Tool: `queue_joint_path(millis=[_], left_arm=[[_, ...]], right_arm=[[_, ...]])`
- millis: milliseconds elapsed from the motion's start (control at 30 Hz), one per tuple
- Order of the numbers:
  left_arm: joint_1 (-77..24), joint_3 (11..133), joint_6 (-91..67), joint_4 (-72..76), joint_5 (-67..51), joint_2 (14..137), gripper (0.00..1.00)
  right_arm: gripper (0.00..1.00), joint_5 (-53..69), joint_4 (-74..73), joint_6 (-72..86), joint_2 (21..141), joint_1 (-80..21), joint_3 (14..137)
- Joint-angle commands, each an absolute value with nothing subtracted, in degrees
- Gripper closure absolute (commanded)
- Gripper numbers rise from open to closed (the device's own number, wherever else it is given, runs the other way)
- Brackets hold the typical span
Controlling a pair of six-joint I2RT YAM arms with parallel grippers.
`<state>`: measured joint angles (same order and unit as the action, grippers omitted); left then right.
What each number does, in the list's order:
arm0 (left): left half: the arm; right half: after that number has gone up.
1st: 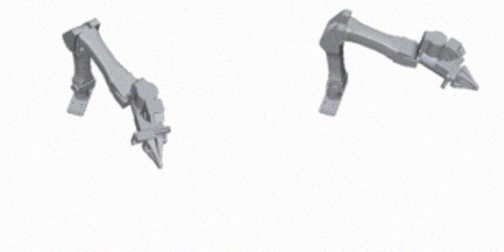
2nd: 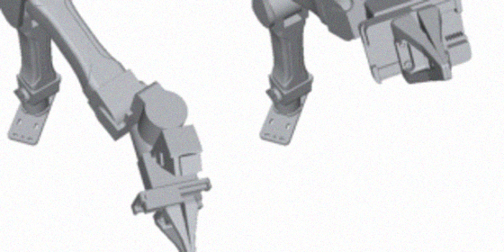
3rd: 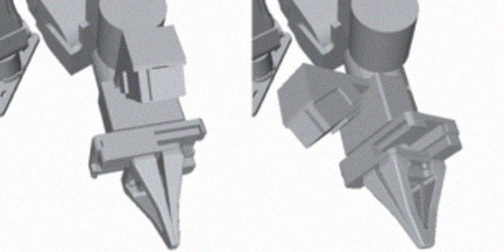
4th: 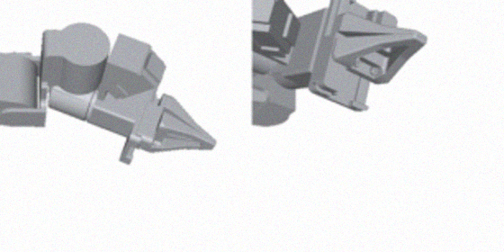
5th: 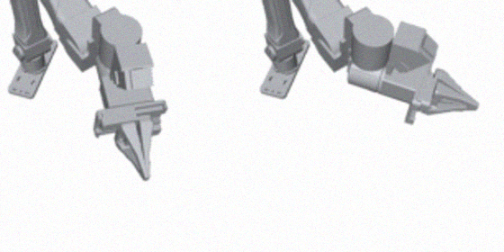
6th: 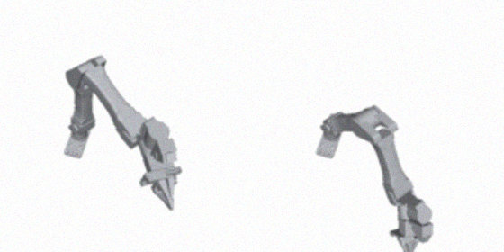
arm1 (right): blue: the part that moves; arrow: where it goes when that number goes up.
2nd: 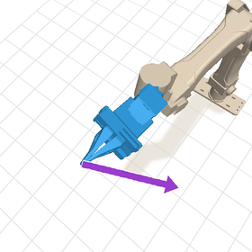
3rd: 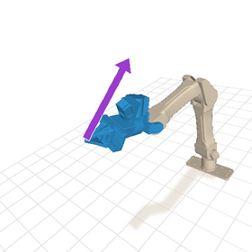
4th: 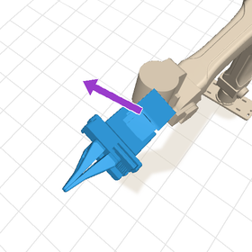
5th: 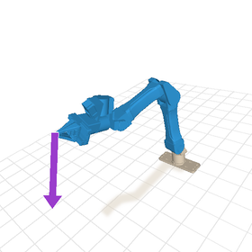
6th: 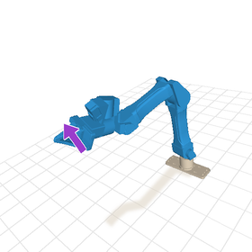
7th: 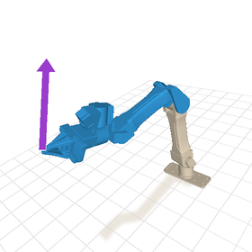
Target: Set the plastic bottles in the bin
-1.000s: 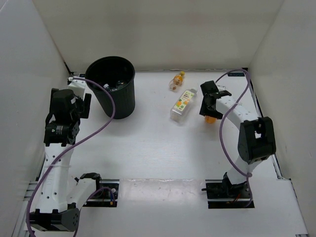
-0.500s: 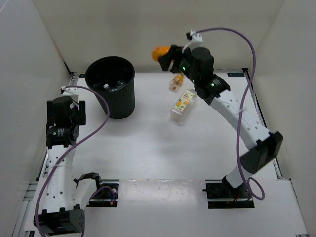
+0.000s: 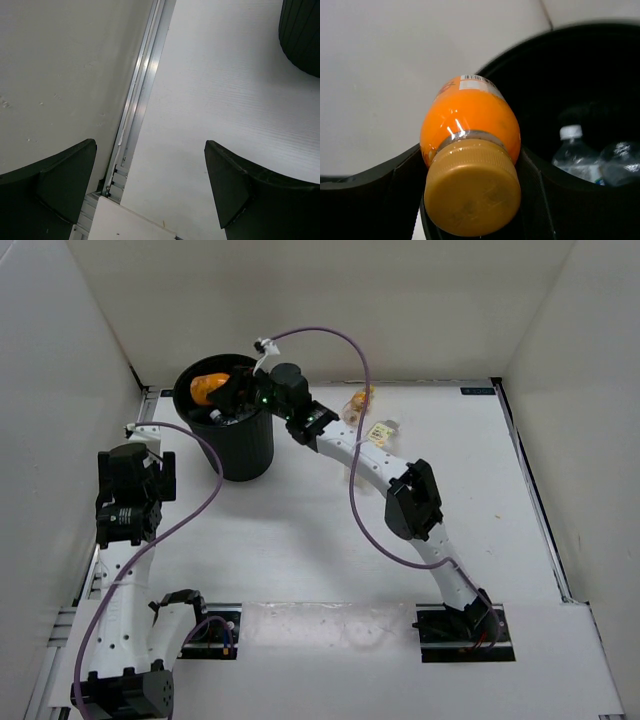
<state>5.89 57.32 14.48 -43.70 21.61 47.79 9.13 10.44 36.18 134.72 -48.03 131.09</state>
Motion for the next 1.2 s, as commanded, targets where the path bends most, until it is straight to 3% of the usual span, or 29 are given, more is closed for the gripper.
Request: queue_joint_path(millis=[0, 67, 167, 300, 500, 633, 733, 833, 933, 1033, 1067, 1167], left_arm=[[6.2, 56.8, 13.8, -43.7, 20.0, 46.6, 0.0], [6.2, 56.8, 13.8, -43.7, 19.3, 46.6, 0.0], [6.2, 57.3, 14.3, -44.2, 18.3, 46.6, 0.0], [6.2, 57.8, 15.6, -44.7, 17.1, 46.6, 0.0], [6.2, 58.4, 15.6, -45.3, 15.2, 47.1, 0.0], [5.5, 61.1, 18.1, -47.1, 12.9, 47.1, 0.0], [4.4, 64.4, 24.3, -50.7, 6.3, 48.9, 0.0], [4.4, 73.3, 27.8, -53.3, 7.1, 54.6, 0.0], [1.3, 91.6, 29.9, -59.9, 6.4, 63.5, 0.0], [-4.7, 118.6, 29.4, -68.2, 13.4, 78.5, 0.0], [-9.7, 133.7, 29.4, -71.0, 15.1, 88.0, 0.0], [-21.5, 138.9, 31.7, -71.0, 21.3, 95.7, 0.0]], right_arm=[[0.65, 8.0, 11.4, 29.2, 130.0, -49.8, 137.2], [0.39, 8.0, 8.2, 26.7, 130.5, -50.4, 139.2], [0.21, 4.9, 8.2, 26.1, 127.4, -50.4, 136.2], [0.15, -1.0, 5.9, 22.9, 125.6, -50.4, 134.8], [0.15, -3.0, 3.0, 22.3, 125.6, -50.4, 136.9], [0.13, -4.1, 2.4, 19.2, 119.7, -50.4, 133.6], [0.07, -9.9, -1.5, 14.0, 110.6, -49.8, 129.2], [0.0, -18.2, -9.9, 10.2, 97.9, -47.4, 118.7], [0.0, -25.7, -21.2, 17.4, 84.8, -38.7, 105.1], [0.0, -30.3, -27.6, 23.3, 72.4, -28.5, 86.8], [0.0, -30.3, -28.5, 26.5, 69.5, -26.2, 82.3], [0.0, -29.7, -29.6, 28.7, 59.8, -19.8, 67.9]])
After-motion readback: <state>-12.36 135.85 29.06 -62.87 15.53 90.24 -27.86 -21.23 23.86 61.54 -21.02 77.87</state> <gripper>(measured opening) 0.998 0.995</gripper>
